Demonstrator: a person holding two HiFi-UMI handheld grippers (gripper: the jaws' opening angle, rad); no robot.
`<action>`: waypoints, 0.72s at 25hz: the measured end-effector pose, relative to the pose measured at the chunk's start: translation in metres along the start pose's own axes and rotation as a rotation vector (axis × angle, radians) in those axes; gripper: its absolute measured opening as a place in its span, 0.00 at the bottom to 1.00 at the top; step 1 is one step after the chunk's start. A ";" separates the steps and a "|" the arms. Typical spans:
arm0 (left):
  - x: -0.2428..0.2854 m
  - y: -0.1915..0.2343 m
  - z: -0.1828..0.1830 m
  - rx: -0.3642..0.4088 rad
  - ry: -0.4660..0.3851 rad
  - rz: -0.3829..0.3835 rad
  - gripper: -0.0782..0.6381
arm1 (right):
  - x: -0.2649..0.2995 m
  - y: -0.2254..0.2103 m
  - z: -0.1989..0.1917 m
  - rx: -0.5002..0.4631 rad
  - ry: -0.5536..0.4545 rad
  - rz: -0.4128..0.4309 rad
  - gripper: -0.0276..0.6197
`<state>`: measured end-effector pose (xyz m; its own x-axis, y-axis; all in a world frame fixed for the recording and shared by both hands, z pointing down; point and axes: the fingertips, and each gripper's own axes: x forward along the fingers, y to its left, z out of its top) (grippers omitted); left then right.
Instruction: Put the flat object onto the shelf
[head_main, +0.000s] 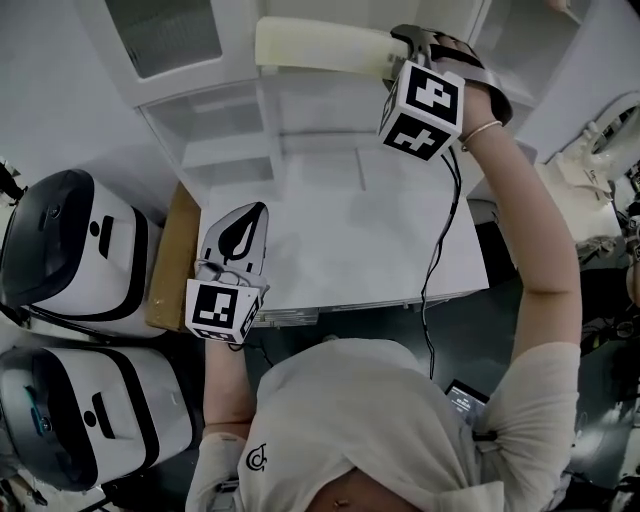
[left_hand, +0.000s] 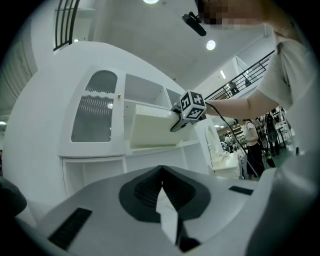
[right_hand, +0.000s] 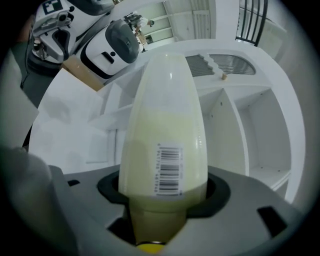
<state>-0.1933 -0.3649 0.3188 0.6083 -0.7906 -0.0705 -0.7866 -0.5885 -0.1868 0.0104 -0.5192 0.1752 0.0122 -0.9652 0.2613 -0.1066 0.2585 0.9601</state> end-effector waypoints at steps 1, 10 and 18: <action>0.002 0.001 -0.001 0.002 0.003 0.003 0.13 | 0.006 0.004 -0.001 -0.015 0.003 0.004 0.49; 0.014 0.025 -0.011 -0.009 0.018 0.076 0.13 | 0.054 0.009 -0.006 -0.065 -0.048 0.004 0.49; 0.030 0.034 -0.019 -0.010 0.040 0.103 0.13 | 0.095 0.015 0.001 -0.096 -0.091 0.009 0.51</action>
<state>-0.2036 -0.4121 0.3286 0.5199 -0.8528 -0.0493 -0.8457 -0.5057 -0.1706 0.0092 -0.6074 0.2149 -0.0792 -0.9612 0.2644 -0.0101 0.2660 0.9639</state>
